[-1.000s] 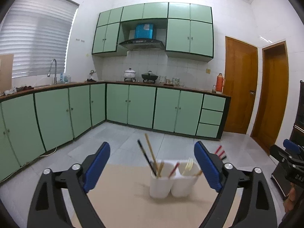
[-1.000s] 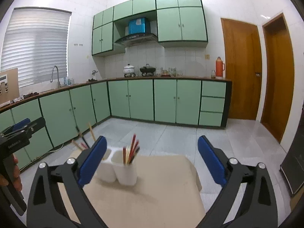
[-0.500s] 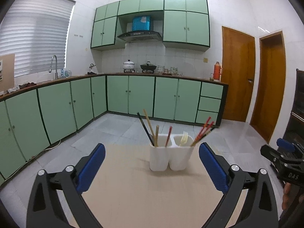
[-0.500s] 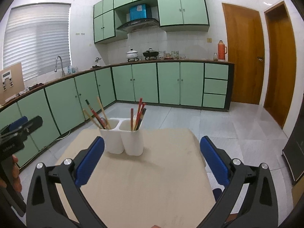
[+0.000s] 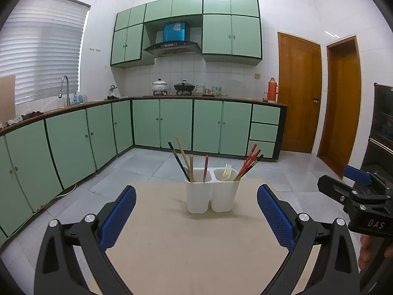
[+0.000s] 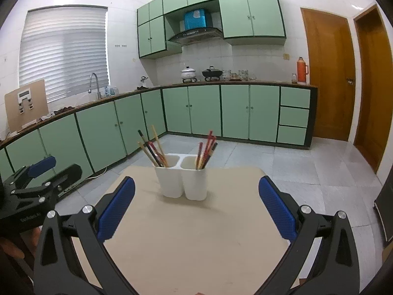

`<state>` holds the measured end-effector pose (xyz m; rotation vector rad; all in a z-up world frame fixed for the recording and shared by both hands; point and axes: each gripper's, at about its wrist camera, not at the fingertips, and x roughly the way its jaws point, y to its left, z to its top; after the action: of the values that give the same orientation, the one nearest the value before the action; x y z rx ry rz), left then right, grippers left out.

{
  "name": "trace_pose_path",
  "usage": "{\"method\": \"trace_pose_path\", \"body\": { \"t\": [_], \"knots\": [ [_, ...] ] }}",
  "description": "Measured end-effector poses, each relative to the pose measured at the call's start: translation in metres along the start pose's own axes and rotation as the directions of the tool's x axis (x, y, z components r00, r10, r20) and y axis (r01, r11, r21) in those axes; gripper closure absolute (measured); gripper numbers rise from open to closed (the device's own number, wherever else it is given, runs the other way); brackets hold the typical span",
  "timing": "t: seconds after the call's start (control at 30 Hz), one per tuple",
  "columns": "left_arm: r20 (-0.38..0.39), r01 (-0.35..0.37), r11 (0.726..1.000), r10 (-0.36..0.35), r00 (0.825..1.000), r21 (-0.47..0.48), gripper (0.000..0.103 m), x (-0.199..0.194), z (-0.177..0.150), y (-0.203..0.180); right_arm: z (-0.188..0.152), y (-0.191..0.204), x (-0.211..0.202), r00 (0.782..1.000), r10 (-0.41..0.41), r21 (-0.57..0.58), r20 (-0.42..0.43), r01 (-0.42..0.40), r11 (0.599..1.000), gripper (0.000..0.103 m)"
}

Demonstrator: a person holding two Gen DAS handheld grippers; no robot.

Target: Organize utensils

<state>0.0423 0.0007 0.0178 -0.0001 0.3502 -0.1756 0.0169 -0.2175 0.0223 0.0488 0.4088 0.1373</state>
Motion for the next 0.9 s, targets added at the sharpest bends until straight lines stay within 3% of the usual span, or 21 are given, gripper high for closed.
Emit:
{"method": "trace_pose_path", "body": {
  "t": [0.9],
  "knots": [
    [0.057,0.004,1.000,-0.004,0.998,-0.001,0.006,-0.019,0.008,-0.004,0.020,0.015,-0.014,0.998,0.039,-0.040,0.044,-0.038,0.998,0.005]
  ]
}}
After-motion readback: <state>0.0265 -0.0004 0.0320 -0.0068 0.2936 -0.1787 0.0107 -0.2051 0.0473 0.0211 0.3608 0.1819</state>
